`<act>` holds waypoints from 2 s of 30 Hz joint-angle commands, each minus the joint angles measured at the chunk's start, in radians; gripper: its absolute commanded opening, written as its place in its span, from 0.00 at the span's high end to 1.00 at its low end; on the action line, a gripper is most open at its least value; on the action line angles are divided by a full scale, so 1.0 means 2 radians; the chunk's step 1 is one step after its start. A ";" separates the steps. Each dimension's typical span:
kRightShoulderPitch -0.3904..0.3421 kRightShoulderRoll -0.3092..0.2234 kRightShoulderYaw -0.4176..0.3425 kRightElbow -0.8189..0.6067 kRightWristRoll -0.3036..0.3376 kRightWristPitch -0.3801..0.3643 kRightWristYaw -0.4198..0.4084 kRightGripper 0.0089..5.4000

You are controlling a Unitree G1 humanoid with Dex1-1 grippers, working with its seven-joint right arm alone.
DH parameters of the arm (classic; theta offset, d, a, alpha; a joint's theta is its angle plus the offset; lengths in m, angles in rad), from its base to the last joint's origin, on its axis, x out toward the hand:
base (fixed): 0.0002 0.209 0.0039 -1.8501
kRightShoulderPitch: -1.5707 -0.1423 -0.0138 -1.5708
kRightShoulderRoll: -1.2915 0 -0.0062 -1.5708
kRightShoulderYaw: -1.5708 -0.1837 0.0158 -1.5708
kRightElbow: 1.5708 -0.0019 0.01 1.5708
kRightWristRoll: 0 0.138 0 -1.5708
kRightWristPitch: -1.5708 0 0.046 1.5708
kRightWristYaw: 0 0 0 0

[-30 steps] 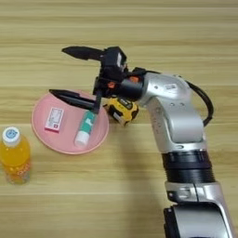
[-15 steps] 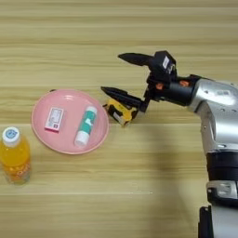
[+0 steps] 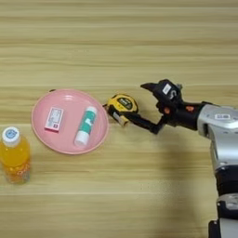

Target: Move the objects on the table

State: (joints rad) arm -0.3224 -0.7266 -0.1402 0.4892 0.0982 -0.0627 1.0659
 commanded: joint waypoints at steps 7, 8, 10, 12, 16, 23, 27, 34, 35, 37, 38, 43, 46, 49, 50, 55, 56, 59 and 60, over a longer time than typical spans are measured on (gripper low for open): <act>-0.057 0.010 0.008 0.011 -0.016 0.039 -0.073 0.00; -0.061 0.015 0.008 0.013 -0.015 0.048 -0.079 0.00; -0.067 0.023 0.007 0.014 -0.013 0.062 -0.092 0.00; -0.074 0.031 0.004 0.014 -0.013 0.076 -0.109 0.00; -0.081 0.042 0.005 0.004 -0.012 0.104 -0.130 0.00; -0.086 0.050 0.012 0.014 -0.018 0.125 -0.146 0.00; -0.084 0.050 0.018 0.020 -0.021 0.129 -0.145 0.00; -0.091 0.051 0.028 0.067 -0.033 0.119 -0.153 0.00; -0.093 0.051 0.029 0.074 -0.035 0.117 -0.153 0.00; -0.094 0.051 0.030 0.085 -0.038 0.112 -0.154 0.00; -0.095 0.051 0.031 0.090 -0.040 0.110 -0.154 0.00; -0.099 0.055 0.035 0.107 -0.045 0.099 -0.156 0.00; -0.101 0.057 0.037 0.113 -0.046 0.094 -0.158 0.00; -0.103 0.061 0.039 0.118 -0.047 0.089 -0.160 0.00; -0.104 0.062 0.039 0.120 -0.048 0.087 -0.161 0.00; -0.109 0.066 0.042 0.128 -0.050 0.081 -0.165 0.00; -0.109 0.066 0.042 0.129 -0.050 0.079 -0.165 0.00; -0.112 0.068 0.042 0.133 -0.051 0.076 -0.168 0.00; -0.113 0.068 0.042 0.135 -0.052 0.075 -0.169 0.00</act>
State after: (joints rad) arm -0.4694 -0.5627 -0.0500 0.7818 0.0018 0.1146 0.7620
